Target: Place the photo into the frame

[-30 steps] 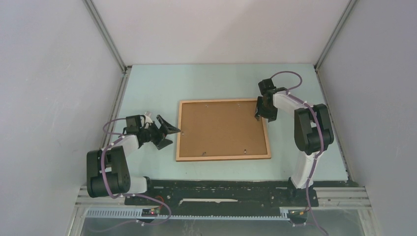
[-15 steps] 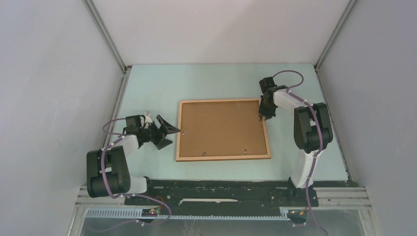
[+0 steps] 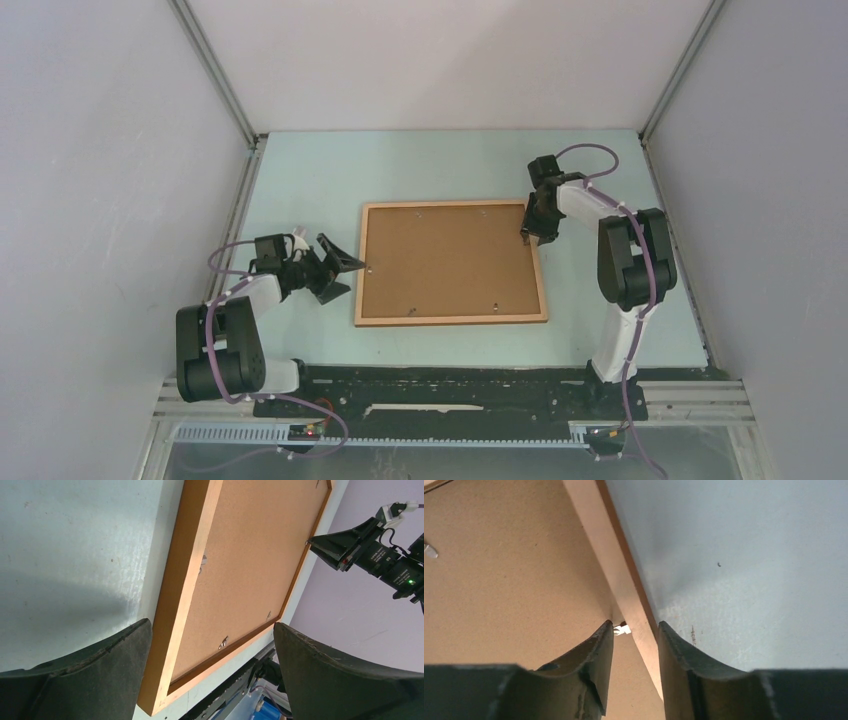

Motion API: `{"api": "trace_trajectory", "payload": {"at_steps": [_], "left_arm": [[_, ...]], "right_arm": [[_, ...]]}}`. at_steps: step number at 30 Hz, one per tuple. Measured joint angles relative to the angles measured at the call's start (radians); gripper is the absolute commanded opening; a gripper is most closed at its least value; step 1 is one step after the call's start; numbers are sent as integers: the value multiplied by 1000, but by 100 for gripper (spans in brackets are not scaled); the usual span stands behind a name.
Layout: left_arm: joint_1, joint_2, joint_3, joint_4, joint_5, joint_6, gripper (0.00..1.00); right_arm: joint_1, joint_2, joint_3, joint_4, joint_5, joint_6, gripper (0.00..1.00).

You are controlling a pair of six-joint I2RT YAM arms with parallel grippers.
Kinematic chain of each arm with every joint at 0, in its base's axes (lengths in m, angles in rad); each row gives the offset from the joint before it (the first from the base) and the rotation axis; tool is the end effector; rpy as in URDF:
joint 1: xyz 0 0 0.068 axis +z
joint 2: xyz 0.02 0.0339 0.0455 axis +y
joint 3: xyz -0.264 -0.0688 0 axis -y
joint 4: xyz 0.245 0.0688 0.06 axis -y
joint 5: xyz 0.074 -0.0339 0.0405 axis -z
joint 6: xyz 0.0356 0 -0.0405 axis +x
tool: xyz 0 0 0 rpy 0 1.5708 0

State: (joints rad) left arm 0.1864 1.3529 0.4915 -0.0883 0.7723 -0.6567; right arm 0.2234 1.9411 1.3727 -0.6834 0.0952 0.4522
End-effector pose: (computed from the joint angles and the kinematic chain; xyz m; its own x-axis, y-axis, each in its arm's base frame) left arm 0.2266 0.0175 0.1435 -0.7955 -0.5950 -0.1144 -0.2770 0.5251 -0.8047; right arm 0.3797 0.0828 0.1744 -0.9165 0.2378 -0.3215 0.2324 0.9710 0.0558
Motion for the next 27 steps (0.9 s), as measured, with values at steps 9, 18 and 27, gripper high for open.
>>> {"api": "trace_trajectory", "payload": {"at_steps": [9,18,27], "left_arm": [[0,2,-5,14,16,-10,100],[-108,2,-16,36,-2,-40,100],[-230,-84,-86,29,-8,-89,100]], "right_arm": [[3,-14,-9,-2,-30,3,65],[20,-19,-60,74,-42,-2,64],[55,179,229,129,27,-60,66]]}}
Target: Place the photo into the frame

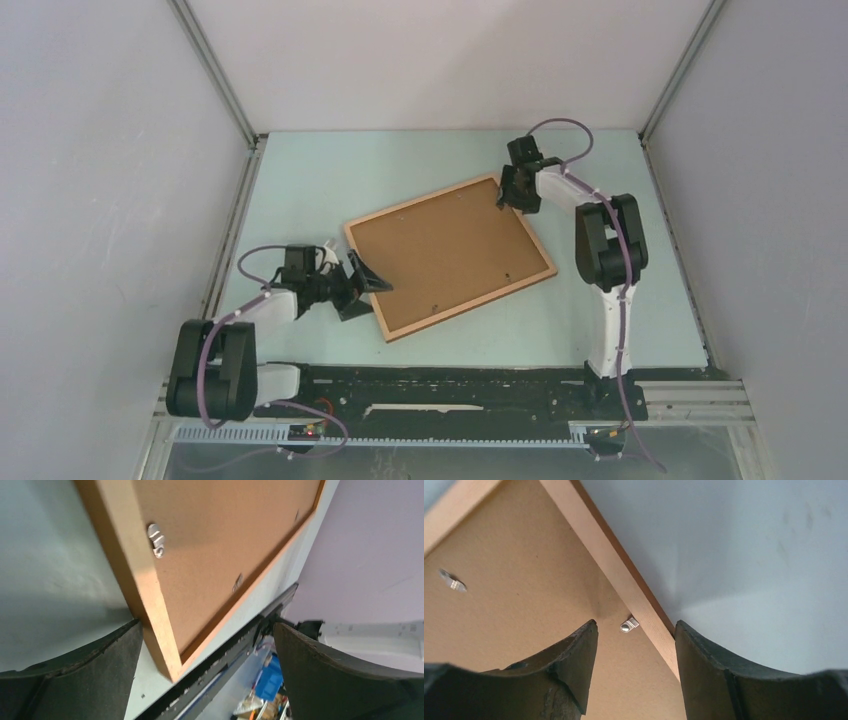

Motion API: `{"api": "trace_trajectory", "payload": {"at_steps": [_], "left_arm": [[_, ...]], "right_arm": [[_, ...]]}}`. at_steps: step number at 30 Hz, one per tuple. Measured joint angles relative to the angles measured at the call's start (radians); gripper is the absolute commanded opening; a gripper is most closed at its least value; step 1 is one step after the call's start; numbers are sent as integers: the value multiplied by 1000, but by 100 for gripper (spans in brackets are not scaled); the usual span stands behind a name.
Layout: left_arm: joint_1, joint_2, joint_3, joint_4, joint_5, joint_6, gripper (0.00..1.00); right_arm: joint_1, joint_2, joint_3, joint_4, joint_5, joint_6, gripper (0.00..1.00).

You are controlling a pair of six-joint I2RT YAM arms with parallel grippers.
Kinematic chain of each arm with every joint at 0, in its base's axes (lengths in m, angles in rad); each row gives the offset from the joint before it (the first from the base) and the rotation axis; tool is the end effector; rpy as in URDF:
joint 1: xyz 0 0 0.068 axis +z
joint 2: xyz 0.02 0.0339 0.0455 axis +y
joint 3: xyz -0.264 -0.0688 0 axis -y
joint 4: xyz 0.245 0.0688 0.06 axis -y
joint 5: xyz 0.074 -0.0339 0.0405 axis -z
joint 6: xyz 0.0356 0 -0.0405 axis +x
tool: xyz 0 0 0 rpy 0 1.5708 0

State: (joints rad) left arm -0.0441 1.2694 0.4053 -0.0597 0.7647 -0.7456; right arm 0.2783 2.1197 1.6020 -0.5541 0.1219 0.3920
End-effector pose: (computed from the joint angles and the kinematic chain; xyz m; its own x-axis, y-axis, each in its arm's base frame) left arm 0.2052 -0.0337 0.1387 -0.8901 -0.4507 -0.0681 -0.2111 0.5400 -0.8148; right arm 0.4364 0.1202 0.1736 -0.8630 0.1478 -0.4830 0.1223 0.9889 0.0841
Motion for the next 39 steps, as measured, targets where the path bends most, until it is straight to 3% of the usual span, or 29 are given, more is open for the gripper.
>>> {"api": "trace_trajectory", "payload": {"at_steps": [5,11,16,21,27,32,36,39], "left_arm": [[-109,-126,-17,-116,26,-21,100],[-117,-241,18,-252,55,5,100],[-117,-221,154,-375,16,85,100],[-117,-185,364,-391,-108,153,100],[-117,-43,526,-365,-233,182,100],[-116,173,665,-372,-338,204,100],[-111,354,798,-393,-427,227,99],[-99,525,982,-454,-499,262,97]], "right_arm": [[25,94,185,-7,-54,-20,69],[33,79,200,-67,-72,-28,73],[0,-37,87,-127,-43,-32,73],[-22,-329,-158,-135,-32,-16,72],[-19,-587,-451,-84,-92,72,72],[-26,-674,-687,-44,-153,138,72],[-48,-701,-772,1,-210,159,71],[-66,-703,-808,58,-250,168,71]]}}
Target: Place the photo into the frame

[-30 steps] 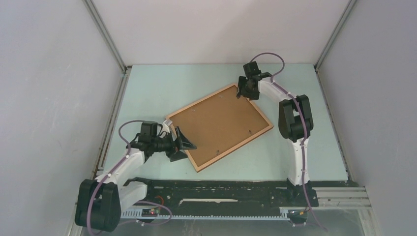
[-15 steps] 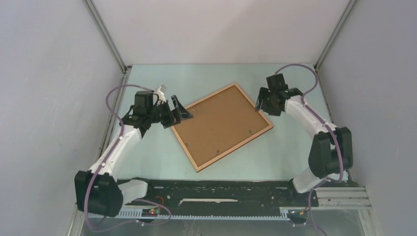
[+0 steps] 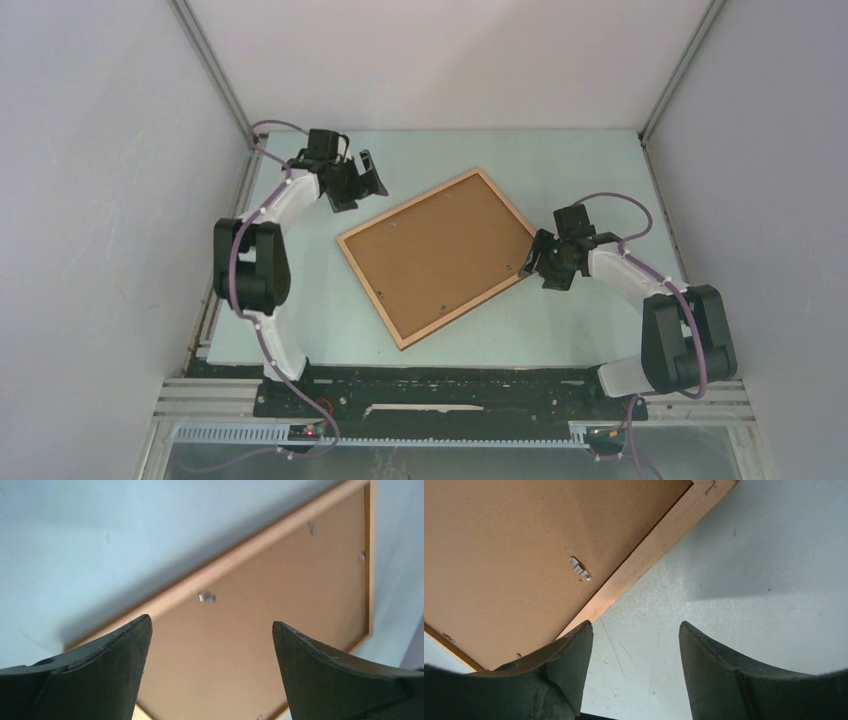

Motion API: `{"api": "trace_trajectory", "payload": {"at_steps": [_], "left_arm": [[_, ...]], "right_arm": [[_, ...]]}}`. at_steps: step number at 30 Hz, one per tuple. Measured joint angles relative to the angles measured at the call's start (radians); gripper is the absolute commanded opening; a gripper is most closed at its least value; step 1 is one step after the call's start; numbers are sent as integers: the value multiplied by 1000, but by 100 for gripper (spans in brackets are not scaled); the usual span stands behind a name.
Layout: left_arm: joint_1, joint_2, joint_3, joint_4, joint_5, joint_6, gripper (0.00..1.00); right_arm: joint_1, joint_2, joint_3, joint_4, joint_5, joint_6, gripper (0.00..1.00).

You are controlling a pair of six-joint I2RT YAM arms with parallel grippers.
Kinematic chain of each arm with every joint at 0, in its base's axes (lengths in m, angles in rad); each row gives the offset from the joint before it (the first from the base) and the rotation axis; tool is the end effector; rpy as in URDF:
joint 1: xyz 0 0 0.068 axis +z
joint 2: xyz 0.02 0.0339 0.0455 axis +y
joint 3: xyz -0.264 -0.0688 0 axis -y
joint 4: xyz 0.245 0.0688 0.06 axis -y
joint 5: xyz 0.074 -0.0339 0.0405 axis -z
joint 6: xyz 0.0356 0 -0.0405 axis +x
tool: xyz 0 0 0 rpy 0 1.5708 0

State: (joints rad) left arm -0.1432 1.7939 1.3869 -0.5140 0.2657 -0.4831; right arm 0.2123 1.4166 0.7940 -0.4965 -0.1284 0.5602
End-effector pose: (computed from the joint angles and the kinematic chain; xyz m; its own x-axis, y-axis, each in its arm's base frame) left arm 0.3874 -0.0653 0.2428 -0.8349 -0.3325 -0.4387 -0.1049 0.8784 -0.4662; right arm 0.2544 0.0595 0.1819 -0.8851 0.3483 -0.3086 0.2440 0.9121 0.3295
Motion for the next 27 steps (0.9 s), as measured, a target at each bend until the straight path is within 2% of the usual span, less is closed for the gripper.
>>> {"api": "trace_trajectory", "payload": {"at_steps": [2,4,9,13,19,27], "left_arm": [[16,99,113,-15,-2,14,98],[28,160,159,-5,2,14,98],[38,252,156,-1,38,-1,97],[33,261,72,53,90,-34,97],[37,100,-162,174,139,-60,97],[48,-179,-524,217,190,-94,99]], "right_arm": [[-4,0,-12,23,-16,5,70],[-7,3,-16,43,-31,10,70],[-15,48,-16,99,-63,34,69],[-16,108,-16,158,-98,68,69],[-20,187,36,190,-140,99,67],[2,296,179,144,-97,48,67]]}}
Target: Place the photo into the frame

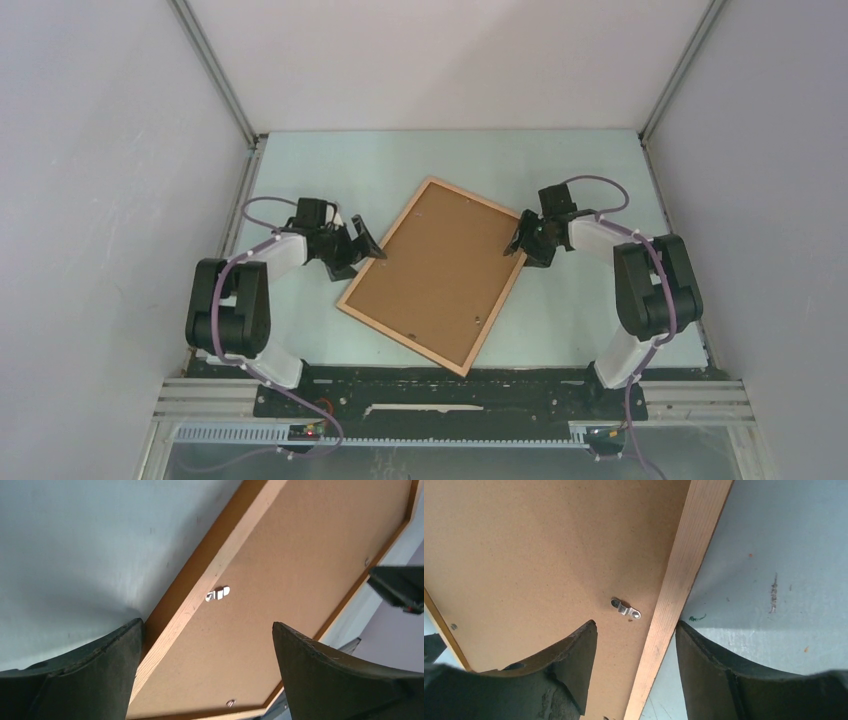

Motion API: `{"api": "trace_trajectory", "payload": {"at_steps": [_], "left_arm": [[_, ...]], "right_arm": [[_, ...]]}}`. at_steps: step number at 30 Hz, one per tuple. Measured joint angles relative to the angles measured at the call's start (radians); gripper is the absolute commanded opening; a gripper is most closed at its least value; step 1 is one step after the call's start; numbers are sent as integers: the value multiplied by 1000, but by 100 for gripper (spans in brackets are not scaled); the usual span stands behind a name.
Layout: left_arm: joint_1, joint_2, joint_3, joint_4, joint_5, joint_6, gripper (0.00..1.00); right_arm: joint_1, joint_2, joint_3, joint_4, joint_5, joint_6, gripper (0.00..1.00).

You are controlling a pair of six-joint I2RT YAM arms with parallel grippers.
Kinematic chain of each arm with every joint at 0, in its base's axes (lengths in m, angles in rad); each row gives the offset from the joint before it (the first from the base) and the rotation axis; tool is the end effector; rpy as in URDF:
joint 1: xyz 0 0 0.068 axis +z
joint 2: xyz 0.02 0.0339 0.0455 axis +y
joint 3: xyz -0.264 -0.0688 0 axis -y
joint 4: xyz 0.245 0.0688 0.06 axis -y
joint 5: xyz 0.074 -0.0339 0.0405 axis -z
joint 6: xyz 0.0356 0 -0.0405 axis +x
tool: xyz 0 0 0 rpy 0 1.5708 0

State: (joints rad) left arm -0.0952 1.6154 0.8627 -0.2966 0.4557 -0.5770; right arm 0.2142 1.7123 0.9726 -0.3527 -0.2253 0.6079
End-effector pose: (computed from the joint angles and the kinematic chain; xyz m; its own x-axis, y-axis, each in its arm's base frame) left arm 0.3015 -0.0445 0.1617 -0.8890 -0.4072 -0.2094 -0.2164 0.7767 -0.5916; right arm 0.3195 0.0776 0.1575 -0.8878 0.3766 -0.2646 0.2429 0.8717 0.4257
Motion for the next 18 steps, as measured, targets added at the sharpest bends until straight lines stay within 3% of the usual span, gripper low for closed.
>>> {"api": "trace_trajectory", "payload": {"at_steps": [8,18], "left_arm": [[-6,-82,-47,-96,49,18,100],[-13,-82,54,-225,33,93,100]], "right_arm": [[40,9,55,-93,82,-66,67],[45,39,120,-181,209,-110,64]]}}
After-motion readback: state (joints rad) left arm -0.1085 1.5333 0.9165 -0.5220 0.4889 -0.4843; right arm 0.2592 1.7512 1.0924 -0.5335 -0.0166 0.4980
